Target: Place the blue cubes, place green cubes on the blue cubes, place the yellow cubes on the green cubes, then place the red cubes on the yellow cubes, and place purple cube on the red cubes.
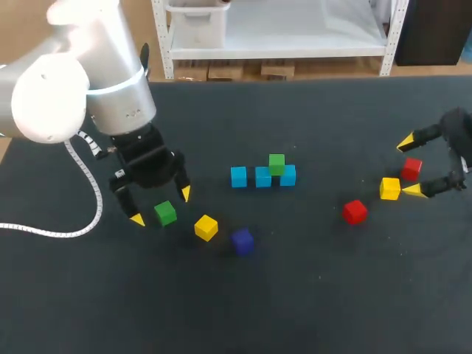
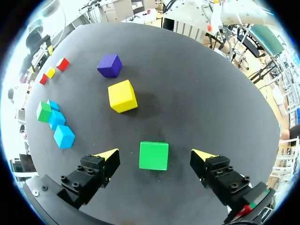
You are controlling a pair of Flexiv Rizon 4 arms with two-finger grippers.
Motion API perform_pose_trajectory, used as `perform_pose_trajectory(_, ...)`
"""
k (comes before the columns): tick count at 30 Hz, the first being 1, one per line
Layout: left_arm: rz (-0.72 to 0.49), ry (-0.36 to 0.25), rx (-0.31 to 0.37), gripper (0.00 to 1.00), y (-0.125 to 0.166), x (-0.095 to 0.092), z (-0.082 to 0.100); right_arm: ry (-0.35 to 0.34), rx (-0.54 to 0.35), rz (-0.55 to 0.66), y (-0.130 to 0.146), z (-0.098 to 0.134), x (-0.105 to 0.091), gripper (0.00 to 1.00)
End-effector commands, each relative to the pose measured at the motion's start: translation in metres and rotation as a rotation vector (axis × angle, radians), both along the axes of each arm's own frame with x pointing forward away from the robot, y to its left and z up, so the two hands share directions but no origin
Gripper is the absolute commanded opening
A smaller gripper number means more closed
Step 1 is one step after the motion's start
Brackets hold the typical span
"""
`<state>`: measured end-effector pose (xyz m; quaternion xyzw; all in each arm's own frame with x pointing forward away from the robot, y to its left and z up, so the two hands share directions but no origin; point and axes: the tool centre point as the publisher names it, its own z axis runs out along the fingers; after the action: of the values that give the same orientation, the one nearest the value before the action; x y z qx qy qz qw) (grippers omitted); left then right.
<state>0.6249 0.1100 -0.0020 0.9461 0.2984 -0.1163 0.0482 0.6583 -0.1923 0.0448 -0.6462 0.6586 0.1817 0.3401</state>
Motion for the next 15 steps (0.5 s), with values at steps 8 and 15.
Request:
perform_pose_trajectory(8, -0.002, 0.005, -0.002, 0.63, 0.0047, 0.0041, -0.0054, -0.001, 0.004, 0.001, -0.0002, -0.001, 0.0007, 1.0)
perform_pose_trajectory(15, -0.002, 0.009, -0.008, 0.34, 0.0007, 0.0034, -0.0084, -0.001, 0.004, 0.001, -0.0002, -0.001, 0.0007, 1.0)
